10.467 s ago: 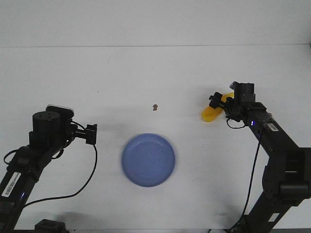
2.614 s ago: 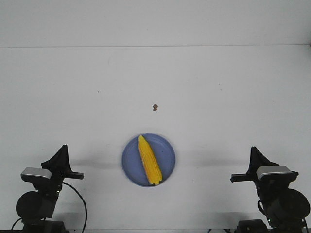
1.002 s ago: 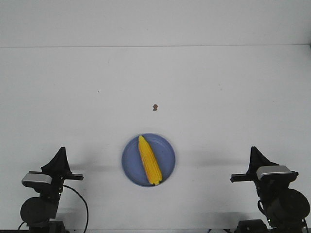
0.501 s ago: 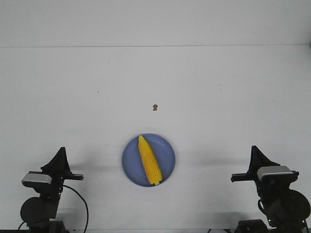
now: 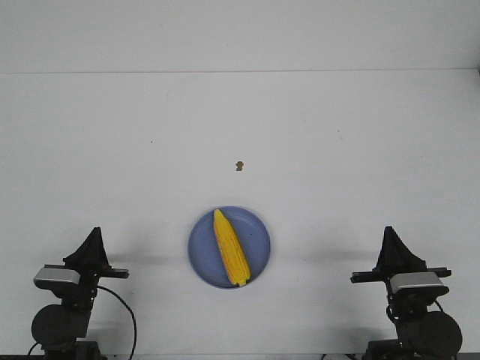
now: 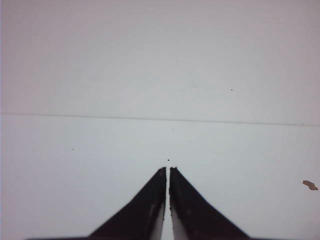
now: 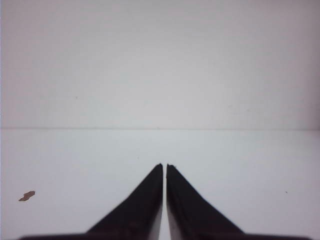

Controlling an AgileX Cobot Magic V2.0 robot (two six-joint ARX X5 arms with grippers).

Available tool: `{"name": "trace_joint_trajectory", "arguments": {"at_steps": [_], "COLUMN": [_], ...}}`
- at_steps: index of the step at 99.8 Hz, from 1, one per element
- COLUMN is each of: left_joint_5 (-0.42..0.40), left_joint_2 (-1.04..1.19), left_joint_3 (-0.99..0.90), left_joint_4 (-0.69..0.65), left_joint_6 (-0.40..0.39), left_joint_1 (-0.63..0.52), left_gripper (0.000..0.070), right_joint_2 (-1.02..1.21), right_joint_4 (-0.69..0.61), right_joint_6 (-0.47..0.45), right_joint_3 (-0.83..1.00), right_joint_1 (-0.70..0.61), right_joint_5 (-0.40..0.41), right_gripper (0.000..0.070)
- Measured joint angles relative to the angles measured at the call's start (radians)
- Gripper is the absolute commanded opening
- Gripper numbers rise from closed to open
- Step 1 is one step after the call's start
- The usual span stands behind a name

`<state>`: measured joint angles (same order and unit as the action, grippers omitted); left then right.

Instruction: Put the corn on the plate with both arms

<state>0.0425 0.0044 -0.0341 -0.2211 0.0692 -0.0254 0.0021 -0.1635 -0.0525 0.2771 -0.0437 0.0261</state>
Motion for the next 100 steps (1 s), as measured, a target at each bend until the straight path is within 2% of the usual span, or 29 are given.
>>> {"name": "trace_joint_trajectory", "arguments": {"at_steps": [24, 51, 75, 100], "left_joint_5": [0.000, 0.000, 0.000, 0.000], "left_joint_2": [0.000, 0.000, 0.000, 0.000], "left_joint_3": [0.000, 0.000, 0.000, 0.000], "left_joint_4": [0.000, 0.000, 0.000, 0.000], "left_joint_6": [0.000, 0.000, 0.000, 0.000], "left_joint_1": [0.000, 0.000, 0.000, 0.000], "left_gripper": [0.0011, 0.0011, 0.0012, 0.0011], "right_joint_2": [0.000, -0.001, -0.001, -0.001], "right_joint_4": [0.069, 0.270, 0.342, 0.343], "right_joint_6": [0.000, -0.016, -0.044, -0.050], "right_joint_3": [-0.090, -0.205, -0.255, -0.262], "right_joint_1": [0.006, 0.006, 0.005, 0.005], "right_joint_5": [0.000, 0.000, 0.000, 0.000], "right_gripper": [0.0016, 0.0016, 0.0016, 0.0016]}}
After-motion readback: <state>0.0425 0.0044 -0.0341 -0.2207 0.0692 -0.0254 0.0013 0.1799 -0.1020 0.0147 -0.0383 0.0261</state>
